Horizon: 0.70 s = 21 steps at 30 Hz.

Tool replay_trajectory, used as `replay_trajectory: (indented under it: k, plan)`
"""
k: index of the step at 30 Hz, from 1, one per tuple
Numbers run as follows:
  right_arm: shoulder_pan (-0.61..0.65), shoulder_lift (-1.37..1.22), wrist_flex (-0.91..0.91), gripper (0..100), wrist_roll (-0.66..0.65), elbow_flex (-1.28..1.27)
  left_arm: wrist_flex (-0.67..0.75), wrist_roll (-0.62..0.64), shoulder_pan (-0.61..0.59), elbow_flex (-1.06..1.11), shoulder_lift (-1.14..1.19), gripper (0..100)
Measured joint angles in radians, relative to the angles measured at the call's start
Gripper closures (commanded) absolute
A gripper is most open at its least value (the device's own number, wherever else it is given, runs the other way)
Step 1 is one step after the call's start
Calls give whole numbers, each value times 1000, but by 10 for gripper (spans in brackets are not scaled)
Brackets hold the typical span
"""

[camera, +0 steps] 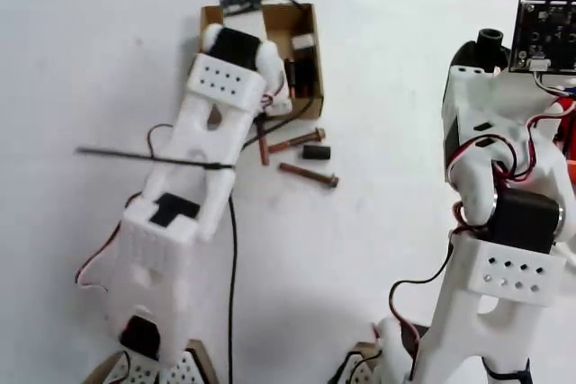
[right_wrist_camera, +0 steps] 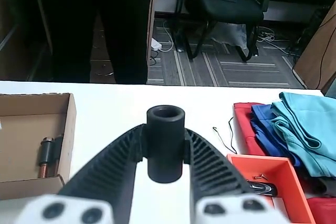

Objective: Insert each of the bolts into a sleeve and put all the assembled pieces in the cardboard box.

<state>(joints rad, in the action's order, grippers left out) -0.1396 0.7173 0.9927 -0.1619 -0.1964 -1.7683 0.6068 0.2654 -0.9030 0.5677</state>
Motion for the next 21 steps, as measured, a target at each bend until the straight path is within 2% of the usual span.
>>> replay_trajectory:
  k: [3,6,10,12,14,16,18,21]
  plan:
    - [0,0,0,975,0,0,-2,0,41,21,-155,975]
    - [0,0,0,975,0,0,-2,0,83,144,-368,975]
    - [0,0,0,975,0,0,6,0,87,453,-689,975]
    - [0,0,0,975,0,0,75,-38,58,638,-845,975]
    - [0,0,0,975,0,0,209,-95,5,825,-987,975]
    - [0,0,-2,975,0,-8,399,-146,-52,1005,-1119,975]
    - [18,0,-5,975,20,-11,628,-172,-89,1177,-1237,975]
    - [61,3,-6,975,123,-61,988,-187,-103,1416,-1396,975]
